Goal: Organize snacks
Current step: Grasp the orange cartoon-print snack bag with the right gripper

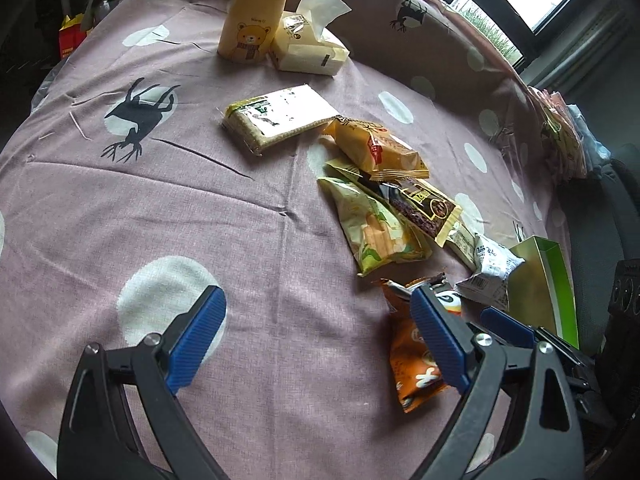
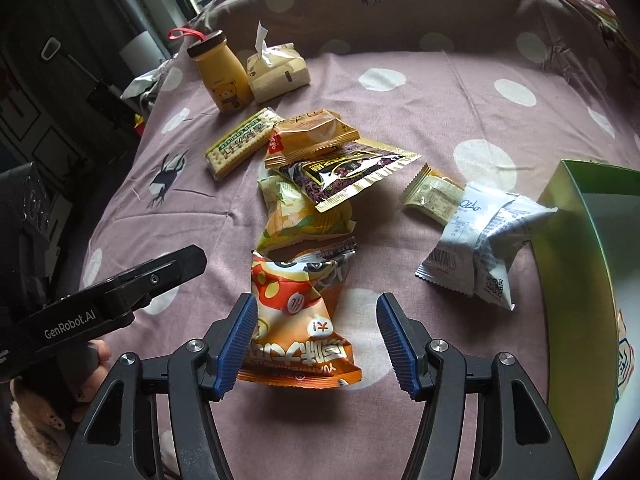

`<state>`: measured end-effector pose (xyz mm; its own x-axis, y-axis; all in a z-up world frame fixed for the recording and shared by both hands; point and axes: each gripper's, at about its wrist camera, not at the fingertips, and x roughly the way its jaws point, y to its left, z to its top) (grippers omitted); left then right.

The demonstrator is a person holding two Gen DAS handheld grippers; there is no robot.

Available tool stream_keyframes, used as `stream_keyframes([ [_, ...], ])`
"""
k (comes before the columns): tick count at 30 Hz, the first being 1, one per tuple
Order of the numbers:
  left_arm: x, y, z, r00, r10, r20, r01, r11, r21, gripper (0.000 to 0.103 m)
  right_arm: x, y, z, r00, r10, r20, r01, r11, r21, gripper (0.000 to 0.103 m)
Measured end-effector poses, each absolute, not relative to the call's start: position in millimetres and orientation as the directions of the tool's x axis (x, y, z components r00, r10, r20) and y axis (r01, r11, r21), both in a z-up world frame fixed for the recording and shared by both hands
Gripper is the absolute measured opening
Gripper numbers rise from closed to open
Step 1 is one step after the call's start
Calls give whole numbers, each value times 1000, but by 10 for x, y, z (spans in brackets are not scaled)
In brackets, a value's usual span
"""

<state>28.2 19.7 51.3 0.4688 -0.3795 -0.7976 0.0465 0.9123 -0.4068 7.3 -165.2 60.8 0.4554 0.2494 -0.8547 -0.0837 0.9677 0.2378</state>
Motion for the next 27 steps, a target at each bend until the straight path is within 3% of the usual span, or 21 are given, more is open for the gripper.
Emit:
stream_keyframes([
  [19, 195, -336, 388, 325, -501, -802, 232, 864, -446, 92, 118, -2021, 607, 500, 376, -780, 66, 882, 467, 63],
  [27, 212, -477, 271, 283, -510, -812, 230, 858, -459, 79, 178, -1975, 473, 454, 439, -775, 64, 852, 520, 63],
])
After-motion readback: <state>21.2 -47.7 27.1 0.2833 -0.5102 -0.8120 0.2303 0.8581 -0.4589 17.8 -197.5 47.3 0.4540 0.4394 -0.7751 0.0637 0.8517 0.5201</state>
